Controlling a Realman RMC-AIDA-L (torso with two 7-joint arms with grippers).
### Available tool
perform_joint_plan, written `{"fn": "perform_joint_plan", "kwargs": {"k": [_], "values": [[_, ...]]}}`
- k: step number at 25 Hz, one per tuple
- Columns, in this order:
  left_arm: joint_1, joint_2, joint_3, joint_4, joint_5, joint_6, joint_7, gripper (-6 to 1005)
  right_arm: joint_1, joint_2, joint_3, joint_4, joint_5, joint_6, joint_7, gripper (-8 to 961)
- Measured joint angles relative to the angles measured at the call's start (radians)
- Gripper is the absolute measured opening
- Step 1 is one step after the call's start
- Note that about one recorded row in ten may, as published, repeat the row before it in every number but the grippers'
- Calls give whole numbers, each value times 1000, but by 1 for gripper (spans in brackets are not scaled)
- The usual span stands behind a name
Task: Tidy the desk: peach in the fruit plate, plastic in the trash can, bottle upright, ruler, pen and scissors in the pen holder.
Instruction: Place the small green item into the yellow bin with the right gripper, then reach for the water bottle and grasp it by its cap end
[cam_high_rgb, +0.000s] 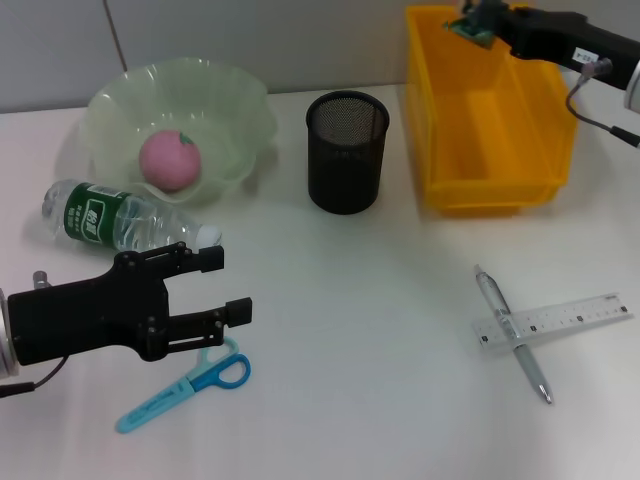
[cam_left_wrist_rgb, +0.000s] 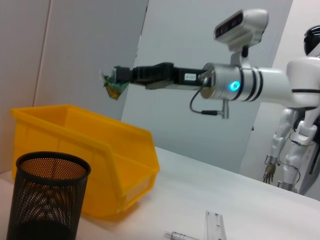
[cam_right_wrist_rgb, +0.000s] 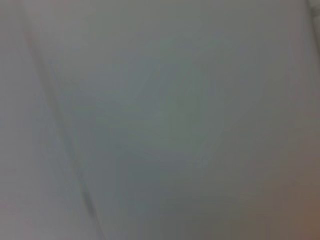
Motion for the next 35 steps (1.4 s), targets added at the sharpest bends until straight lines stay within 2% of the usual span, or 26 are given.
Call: {"fn": "perform_joint_plan", "kwargs": {"k": [11,17,27,32,35], "values": [[1,0,1,4,1,18,-1,780,18,3,2,53,-65,80,-45,19],[4,1,0,3,1,25,0,780,19,3,2,57,-77,103,-48,206],[0,1,0,3,1,26,7,780,20,3,6,47,-74,100,-48,653],[-3,2,0,4,-1,24,6,780,14,3,13,42,-51,84,-49,711],[-5,1,0,4,-1,22,7,780,9,2,17,39,-42,25,-49,746]]}}
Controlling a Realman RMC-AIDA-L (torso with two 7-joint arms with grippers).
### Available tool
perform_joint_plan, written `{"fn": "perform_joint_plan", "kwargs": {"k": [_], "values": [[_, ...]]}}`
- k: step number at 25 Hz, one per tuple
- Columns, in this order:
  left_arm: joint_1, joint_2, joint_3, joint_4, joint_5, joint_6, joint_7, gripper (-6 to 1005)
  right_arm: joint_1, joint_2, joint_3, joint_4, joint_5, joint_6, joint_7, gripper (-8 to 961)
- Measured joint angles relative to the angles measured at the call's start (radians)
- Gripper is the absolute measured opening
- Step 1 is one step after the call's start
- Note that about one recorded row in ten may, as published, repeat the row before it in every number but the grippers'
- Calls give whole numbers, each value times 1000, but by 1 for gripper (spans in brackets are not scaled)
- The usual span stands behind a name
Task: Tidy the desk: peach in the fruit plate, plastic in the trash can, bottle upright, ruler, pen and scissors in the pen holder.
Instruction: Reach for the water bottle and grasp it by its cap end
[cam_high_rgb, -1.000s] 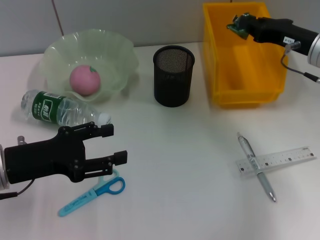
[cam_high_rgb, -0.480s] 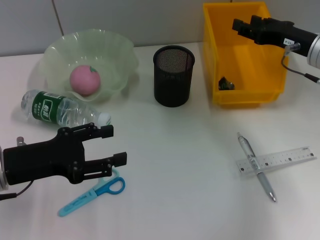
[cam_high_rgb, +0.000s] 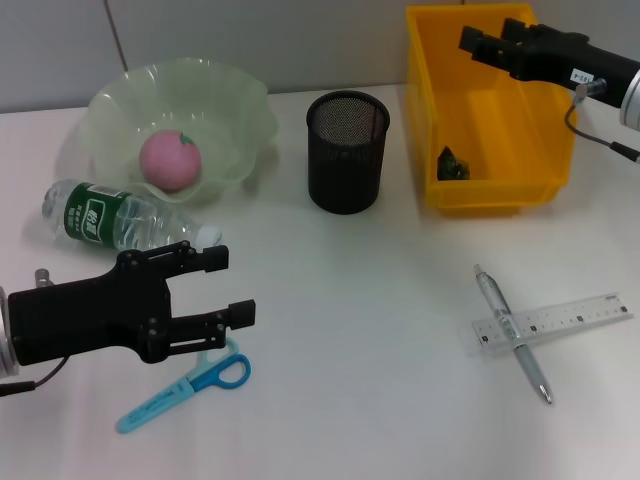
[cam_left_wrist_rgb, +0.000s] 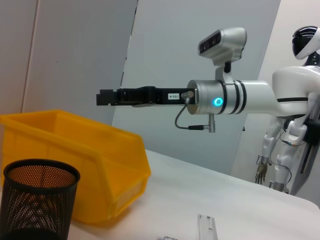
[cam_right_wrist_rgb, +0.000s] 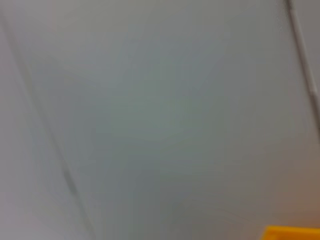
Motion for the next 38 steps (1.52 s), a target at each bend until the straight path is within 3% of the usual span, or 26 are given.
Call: {"fn": "perform_joint_plan", "kwargs": {"k": [5,9,18,29,34,38], "values": [[-2,-4,0,1,1,-2,3,780,-45,-10,14,-13,56,-193,-3,758],[-6,-6,0,2,1,-3,4,780,-90,-44,8,-12,70,-411,-12,758],[-15,-7,2,2,2,-11,5,780,-113,-83,6,-3,-101,-604,-23,757],[-40,-11,10,-6,77,-67,-2,780,-110,-80,2,-2,-296,-659,-110,756],[-43,-12,6,-1,83,-73,-4,780,-116,-55,11,-1,-321,-644,-199,756],[-51,-9,7,13,85,-73,-5,780,-119,-50,11,3,-322,-621,-210,756]]}}
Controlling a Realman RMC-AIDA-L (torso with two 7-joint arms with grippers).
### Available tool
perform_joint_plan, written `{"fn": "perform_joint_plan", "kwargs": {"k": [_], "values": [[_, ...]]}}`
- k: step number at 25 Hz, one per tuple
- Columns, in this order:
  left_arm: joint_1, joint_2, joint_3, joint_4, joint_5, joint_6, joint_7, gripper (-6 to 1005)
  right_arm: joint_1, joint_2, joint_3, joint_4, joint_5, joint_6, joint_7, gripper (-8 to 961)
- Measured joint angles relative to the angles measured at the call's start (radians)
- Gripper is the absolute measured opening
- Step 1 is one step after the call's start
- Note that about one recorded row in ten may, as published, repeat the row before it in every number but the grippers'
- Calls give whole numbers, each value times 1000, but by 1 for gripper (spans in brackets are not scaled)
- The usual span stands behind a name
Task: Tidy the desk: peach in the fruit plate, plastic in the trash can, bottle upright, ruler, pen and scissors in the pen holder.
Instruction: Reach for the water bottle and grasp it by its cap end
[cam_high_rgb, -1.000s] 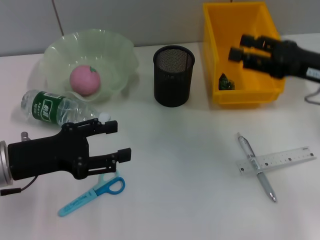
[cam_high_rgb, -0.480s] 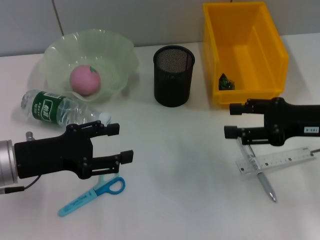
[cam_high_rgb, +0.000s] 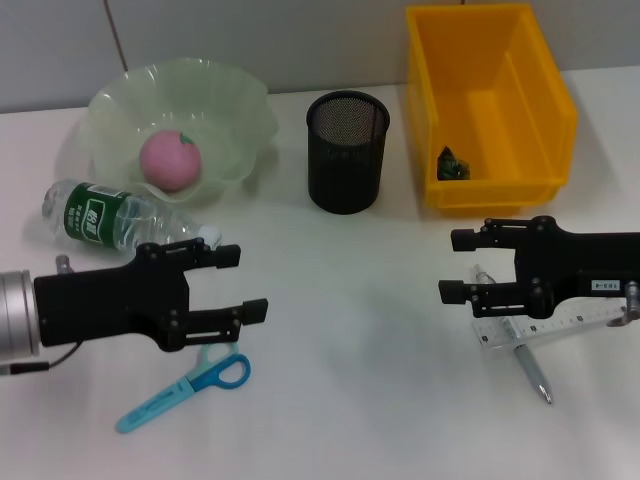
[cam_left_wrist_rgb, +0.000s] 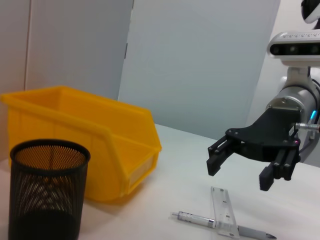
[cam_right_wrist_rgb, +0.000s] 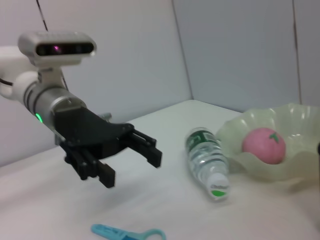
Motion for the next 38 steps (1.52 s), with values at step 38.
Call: {"fn": "perform_joint_plan", "kwargs": {"k": [38], "values": [[-424,-18,414,259,905,-263,-196,780,22,12,0,41,-1,140,125,754]]}}
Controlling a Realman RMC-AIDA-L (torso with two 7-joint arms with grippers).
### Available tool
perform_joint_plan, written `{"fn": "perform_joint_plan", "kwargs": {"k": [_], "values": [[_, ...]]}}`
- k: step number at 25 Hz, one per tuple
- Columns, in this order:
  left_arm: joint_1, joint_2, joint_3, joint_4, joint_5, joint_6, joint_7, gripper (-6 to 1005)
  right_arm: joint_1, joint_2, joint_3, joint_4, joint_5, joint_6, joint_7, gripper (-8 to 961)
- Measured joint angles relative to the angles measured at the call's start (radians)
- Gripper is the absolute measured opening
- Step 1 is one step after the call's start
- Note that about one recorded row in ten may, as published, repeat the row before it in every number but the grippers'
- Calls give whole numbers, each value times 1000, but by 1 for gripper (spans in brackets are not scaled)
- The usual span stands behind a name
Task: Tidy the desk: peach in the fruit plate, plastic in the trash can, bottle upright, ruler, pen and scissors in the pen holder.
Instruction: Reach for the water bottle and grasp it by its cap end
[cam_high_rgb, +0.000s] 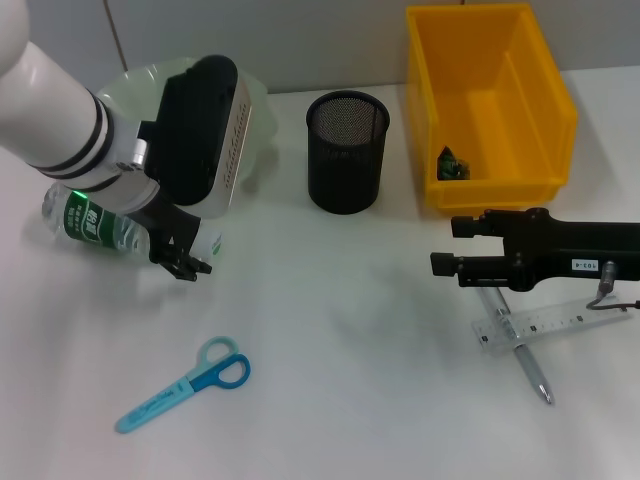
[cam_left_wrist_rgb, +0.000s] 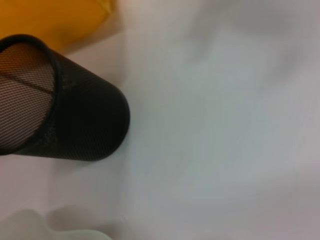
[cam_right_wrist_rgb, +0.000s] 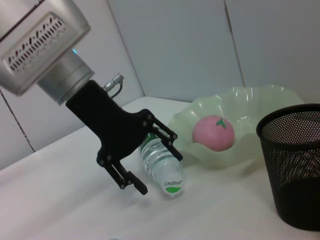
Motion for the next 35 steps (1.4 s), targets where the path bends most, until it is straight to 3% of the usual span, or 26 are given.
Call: {"fn": "perform_joint_plan", "kwargs": {"k": [18,35], "values": [[-28,3,100,-106,15,-118,-2,759,1,7,0,23,-1,4,-3,755],[-47,2,114,-146,41,-163,-17,717,2,8,0,20,2,4,1,754]]}}
